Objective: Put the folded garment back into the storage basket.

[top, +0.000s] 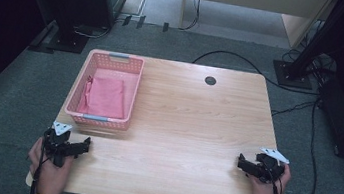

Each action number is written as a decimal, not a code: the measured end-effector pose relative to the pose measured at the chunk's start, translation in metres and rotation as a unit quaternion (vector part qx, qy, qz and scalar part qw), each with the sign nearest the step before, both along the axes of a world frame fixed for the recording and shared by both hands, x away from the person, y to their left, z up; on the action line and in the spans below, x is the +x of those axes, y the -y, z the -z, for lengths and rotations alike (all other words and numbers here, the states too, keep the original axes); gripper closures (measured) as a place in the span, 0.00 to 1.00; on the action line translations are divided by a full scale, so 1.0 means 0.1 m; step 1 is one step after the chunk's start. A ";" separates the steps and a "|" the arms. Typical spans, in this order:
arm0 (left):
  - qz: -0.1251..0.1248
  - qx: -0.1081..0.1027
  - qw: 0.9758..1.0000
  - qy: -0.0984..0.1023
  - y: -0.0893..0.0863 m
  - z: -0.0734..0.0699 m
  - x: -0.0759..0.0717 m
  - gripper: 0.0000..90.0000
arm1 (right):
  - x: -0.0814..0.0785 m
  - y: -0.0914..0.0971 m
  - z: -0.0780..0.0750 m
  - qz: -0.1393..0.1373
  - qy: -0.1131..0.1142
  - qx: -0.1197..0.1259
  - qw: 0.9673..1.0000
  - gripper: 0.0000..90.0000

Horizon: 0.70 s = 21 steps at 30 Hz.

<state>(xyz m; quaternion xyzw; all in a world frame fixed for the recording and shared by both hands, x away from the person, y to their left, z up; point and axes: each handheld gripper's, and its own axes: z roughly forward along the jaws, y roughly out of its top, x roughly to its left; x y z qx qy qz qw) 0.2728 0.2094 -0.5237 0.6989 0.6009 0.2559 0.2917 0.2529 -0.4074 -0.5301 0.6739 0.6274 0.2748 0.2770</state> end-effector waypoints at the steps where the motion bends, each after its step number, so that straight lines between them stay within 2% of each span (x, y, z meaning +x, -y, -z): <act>1: 0.000 0.000 1.000 0.000 0.00 0.00 0.00 0.00 | -0.01 0.01 0.00 0.000 0.000 0.000 1.000 0.00; 21: 0.000 0.000 1.000 0.000 0.00 0.00 0.00 0.00 | -0.15 0.17 0.00 -0.002 0.000 -0.001 1.000 0.00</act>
